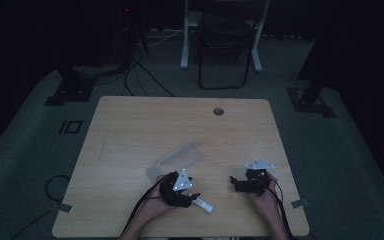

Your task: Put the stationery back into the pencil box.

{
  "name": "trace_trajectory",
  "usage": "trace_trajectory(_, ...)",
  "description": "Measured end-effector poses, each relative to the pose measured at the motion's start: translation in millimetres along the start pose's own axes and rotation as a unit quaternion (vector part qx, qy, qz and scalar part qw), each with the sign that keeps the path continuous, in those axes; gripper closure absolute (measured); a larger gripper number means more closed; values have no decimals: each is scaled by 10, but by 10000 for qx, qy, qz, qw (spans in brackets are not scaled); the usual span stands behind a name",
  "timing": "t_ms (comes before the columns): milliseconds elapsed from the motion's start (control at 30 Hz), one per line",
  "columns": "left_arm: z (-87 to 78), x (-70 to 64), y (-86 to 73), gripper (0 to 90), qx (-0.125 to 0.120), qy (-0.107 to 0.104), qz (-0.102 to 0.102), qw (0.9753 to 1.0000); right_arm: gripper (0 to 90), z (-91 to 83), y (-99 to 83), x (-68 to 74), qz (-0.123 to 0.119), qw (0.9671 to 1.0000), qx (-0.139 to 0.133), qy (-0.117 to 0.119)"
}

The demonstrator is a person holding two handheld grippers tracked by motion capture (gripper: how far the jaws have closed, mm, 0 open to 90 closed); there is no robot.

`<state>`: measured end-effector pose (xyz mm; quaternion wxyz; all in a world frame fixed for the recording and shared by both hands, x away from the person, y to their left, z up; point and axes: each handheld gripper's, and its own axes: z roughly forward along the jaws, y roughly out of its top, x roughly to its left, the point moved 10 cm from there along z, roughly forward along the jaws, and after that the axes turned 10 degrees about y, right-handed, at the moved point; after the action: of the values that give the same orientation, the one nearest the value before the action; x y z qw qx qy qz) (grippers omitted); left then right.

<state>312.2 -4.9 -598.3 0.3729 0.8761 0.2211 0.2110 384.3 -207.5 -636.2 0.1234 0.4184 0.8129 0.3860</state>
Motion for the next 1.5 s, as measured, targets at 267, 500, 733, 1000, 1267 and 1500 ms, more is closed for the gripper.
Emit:
trace_trajectory(267, 71, -284, -14, 404, 4, -528, 378, 9979, 126, 0, 0, 0, 0, 10000, -1, 0)
trace_trajectory(500, 145, -275, -95, 464, 194, -505, 442, 9976, 126, 0, 0, 1, 3, 10000, -2, 1)
trace_trajectory(733, 189, -216, -140, 577, 343, -369, 395, 9979, 126, 0, 0, 0, 0, 10000, -1, 0)
trace_trajectory(1000, 192, -183, -164, 683, 394, -304, 326, 9982, 126, 0, 0, 0, 3, 10000, -1, 1)
trace_trajectory(1267, 199, -165, -164, 695, 425, -320, 190, 9984, 126, 0, 0, 0, 2, 10000, -1, 1)
trace_trajectory(1500, 229, -168, -144, 636, 449, -376, 96, 9982, 126, 0, 0, 0, 1, 10000, -2, 0)
